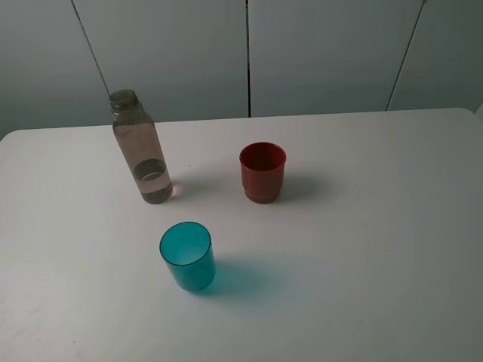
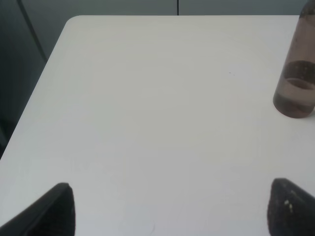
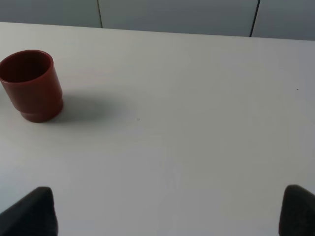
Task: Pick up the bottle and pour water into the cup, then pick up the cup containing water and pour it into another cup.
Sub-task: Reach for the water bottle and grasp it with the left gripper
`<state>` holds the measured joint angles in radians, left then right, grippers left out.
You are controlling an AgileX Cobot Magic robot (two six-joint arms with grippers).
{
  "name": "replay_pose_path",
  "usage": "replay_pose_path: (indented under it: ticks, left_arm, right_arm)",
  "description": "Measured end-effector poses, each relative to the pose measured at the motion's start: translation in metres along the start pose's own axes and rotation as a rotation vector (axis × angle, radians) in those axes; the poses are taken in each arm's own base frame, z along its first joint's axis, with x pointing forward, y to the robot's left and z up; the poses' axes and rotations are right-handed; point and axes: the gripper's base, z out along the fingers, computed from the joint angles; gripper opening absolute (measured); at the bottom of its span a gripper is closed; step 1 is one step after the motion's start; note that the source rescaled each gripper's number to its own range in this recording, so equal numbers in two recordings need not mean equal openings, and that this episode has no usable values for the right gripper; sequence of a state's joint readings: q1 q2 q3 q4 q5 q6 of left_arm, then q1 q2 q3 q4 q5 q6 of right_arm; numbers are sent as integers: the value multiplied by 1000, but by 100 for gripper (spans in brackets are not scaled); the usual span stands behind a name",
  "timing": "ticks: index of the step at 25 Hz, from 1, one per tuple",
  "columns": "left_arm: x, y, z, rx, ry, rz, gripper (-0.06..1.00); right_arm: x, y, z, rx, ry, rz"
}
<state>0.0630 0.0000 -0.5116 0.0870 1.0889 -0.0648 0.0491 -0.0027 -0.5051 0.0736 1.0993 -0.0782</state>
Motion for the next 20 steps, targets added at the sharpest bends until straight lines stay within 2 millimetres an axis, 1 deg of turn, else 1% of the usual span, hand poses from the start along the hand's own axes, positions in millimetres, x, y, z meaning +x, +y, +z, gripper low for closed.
replay_pose_path:
  ticks: [14,17,19,20]
  left_arm:
    - [0,1,0,-6,0,6,100]
    - [-1,-2,0,18,-10,55,100]
    - [-5,-5,-2,51,-39,87,100]
    - [-11,-6,-1,60,-66,95,100]
  right_arm:
    - [0,0,0,-2,0,3]
    - [0,0,0,-2,0,3]
    - [0,0,0,-2,0,3]
    - [0,0,0,-2,0,3]
